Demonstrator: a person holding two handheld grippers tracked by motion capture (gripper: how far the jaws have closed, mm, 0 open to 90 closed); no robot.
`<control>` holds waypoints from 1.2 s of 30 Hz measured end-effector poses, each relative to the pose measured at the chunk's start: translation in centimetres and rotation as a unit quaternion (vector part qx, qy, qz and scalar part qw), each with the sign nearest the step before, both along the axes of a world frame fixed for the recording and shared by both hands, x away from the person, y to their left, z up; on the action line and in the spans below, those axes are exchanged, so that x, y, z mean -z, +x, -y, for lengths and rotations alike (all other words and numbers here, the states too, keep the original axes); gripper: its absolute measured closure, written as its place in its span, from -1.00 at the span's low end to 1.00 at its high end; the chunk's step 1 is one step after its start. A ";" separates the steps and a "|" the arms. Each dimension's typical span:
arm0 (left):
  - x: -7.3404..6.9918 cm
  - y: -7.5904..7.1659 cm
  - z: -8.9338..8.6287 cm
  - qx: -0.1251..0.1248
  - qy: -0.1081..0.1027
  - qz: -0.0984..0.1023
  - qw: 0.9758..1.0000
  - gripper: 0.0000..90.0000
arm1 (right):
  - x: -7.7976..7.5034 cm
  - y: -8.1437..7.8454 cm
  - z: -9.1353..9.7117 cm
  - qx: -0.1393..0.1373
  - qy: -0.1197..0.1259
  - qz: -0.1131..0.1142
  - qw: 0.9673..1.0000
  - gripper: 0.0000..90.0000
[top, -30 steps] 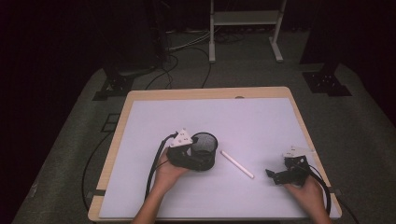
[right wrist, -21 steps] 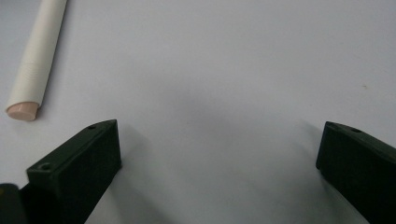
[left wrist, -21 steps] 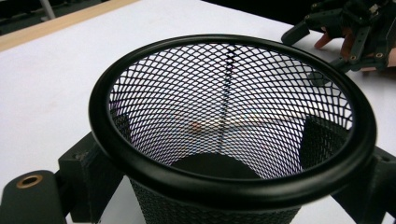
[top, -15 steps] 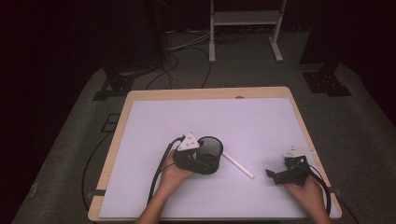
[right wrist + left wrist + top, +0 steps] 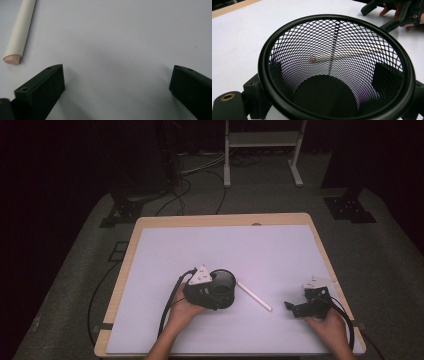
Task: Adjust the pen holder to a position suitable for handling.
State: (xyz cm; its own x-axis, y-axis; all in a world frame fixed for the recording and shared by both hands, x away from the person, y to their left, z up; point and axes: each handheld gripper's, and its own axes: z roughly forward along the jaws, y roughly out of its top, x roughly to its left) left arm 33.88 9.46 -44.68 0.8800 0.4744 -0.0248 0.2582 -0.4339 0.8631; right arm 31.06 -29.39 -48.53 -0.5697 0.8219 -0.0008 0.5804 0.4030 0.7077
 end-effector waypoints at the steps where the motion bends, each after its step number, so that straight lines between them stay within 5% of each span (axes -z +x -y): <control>1: 0.0 -0.1 0.0 0.000 0.000 0.000 1.000 -0.79 | 0.0 0.0 0.0 0.000 0.000 0.000 1.000 -1.00; 19: 0.1 -0.3 -0.5 -0.001 0.009 -0.010 1.000 -1.00 | 0.0 0.0 0.0 0.000 0.000 0.000 1.000 -1.00; 36: 0.1 -2.1 -4.9 -0.032 0.027 -0.005 0.999 -1.00 | 0.0 0.0 0.0 0.000 0.000 0.000 1.000 -1.00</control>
